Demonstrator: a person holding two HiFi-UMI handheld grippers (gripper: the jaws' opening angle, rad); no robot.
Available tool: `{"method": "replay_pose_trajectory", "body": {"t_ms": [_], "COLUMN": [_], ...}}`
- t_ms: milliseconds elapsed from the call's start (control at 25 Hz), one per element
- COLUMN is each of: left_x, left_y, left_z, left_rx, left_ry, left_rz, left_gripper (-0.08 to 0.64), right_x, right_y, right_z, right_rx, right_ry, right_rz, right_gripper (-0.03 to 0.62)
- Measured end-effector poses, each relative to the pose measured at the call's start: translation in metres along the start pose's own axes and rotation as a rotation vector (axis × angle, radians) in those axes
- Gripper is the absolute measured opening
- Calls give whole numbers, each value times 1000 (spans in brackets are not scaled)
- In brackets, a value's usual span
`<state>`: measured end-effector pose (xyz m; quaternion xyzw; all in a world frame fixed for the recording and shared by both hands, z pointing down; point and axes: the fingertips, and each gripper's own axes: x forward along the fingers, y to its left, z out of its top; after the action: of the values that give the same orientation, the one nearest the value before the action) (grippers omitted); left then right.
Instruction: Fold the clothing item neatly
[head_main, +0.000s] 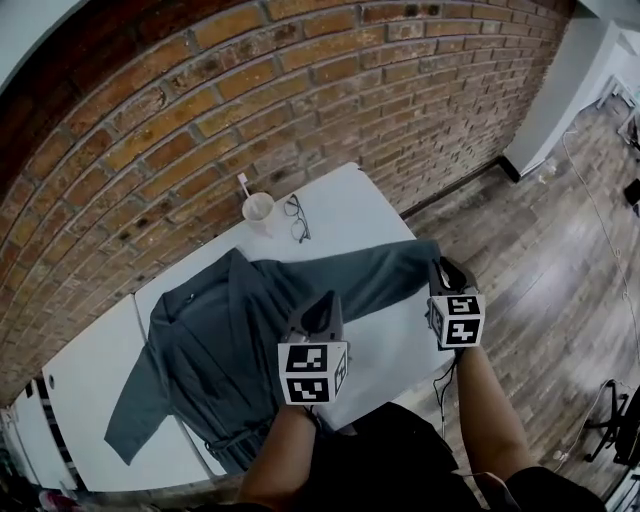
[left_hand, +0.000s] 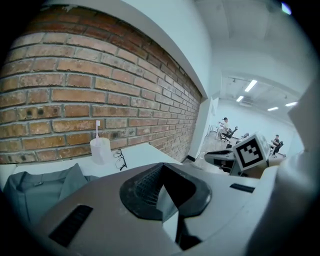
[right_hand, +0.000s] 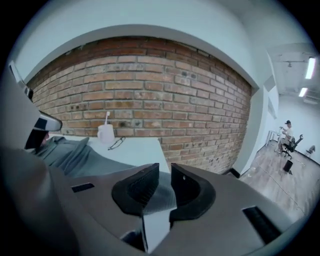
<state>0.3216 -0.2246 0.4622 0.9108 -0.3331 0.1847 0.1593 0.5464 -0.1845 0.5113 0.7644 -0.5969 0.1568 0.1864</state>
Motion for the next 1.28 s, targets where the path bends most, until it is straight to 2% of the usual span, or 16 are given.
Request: {"method": "replay_pose_trajectory", "body": {"t_ms": [40, 200, 360, 440, 560, 640, 720, 920, 1040, 1160, 1280], "left_x": [-1, -6, -11, -14, -16, -17, -18, -25, -35, -46, -60], "left_y": [2, 12, 22, 24, 28, 28, 26, 26, 26, 37, 53], "left_z": [0, -2, -7, -11, -14, -15, -15, -15, -10, -11, -15], "left_rx": [-1, -20, -35, -32, -40, -39, -30, 3, 59, 127, 152], "left_ry": [2, -2, 11, 23, 27, 29, 36, 46, 45, 51, 54], "left_rz": [7, 41, 57, 60, 67, 66, 60, 60, 67, 104, 142], "left_gripper": [-8, -8, -8, -8, -8, -8, -8, -8, -8, -8, -8], "right_x": [11, 41, 57, 60, 64, 63, 66, 68, 63, 55, 46], "right_y": [1, 0, -12, -20, -24, -20, -15, 5, 23, 37, 61], "right_z": [-9, -51, -73, -84, -95, -97, -94, -97, -80, -50, -16], "right_rx": [-9, -8, 31, 50, 108, 159, 161, 62, 92, 112, 107], "right_ry": [39, 205, 295, 337, 383, 405, 415, 444, 368, 276, 190], "right_rz": [23, 65, 26, -10, -20, 0, 33, 48, 125, 156, 199], "right_gripper": [78, 163, 254, 265, 265, 265, 256, 78, 69, 67, 67]}}
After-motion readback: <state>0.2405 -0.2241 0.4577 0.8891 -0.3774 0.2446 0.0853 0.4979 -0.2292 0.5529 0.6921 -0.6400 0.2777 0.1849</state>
